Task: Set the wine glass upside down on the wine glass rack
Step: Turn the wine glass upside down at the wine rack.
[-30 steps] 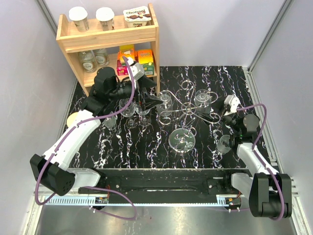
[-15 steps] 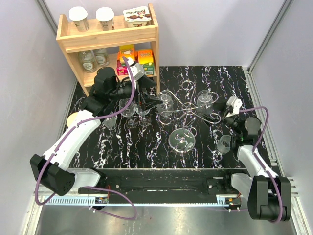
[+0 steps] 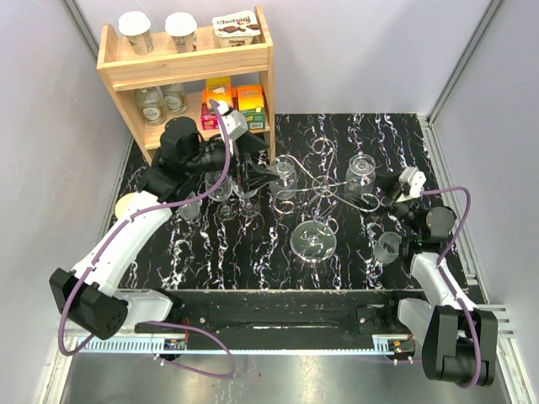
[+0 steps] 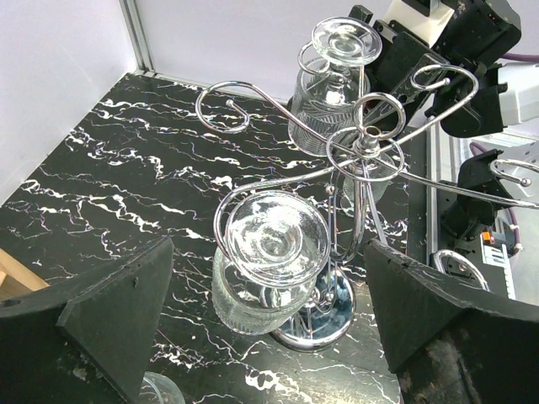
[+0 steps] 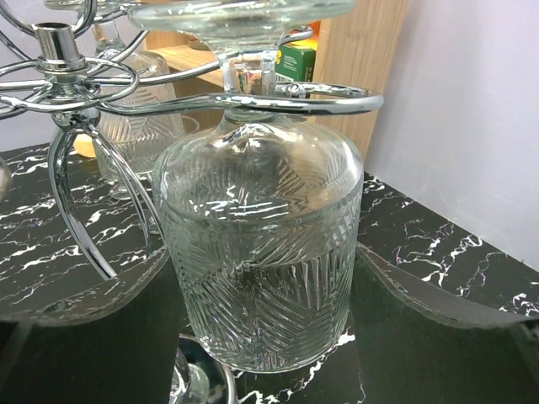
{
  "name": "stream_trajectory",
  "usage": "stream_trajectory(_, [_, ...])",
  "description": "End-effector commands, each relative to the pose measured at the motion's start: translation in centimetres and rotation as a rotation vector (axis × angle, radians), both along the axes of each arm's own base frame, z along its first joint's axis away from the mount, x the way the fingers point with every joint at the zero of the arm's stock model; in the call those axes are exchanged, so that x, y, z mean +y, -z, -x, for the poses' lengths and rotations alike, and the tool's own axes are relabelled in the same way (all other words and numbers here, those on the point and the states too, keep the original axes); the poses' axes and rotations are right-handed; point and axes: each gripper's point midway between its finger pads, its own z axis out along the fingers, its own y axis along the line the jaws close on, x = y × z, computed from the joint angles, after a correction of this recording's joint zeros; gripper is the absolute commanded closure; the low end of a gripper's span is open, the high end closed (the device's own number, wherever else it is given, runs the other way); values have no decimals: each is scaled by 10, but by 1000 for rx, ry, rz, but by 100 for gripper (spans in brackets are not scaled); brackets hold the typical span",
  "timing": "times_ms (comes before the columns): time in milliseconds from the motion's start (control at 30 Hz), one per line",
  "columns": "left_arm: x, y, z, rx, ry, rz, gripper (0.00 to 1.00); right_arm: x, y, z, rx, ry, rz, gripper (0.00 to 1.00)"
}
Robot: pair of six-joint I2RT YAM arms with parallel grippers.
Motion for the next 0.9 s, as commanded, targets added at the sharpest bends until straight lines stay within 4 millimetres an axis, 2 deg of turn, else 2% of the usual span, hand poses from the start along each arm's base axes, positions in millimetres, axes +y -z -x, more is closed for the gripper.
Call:
stream_trajectory(0, [2, -15, 6, -66, 6, 25, 1, -10, -24, -3, -103, 68, -16, 100])
stream_trajectory(600, [-1, -15, 6, -61, 25, 31, 1, -29, -12, -25, -71, 174, -3, 100])
stream_trajectory(867, [-1, -16, 6, -63, 30, 33, 1, -30, -17, -37, -62, 161, 1, 100])
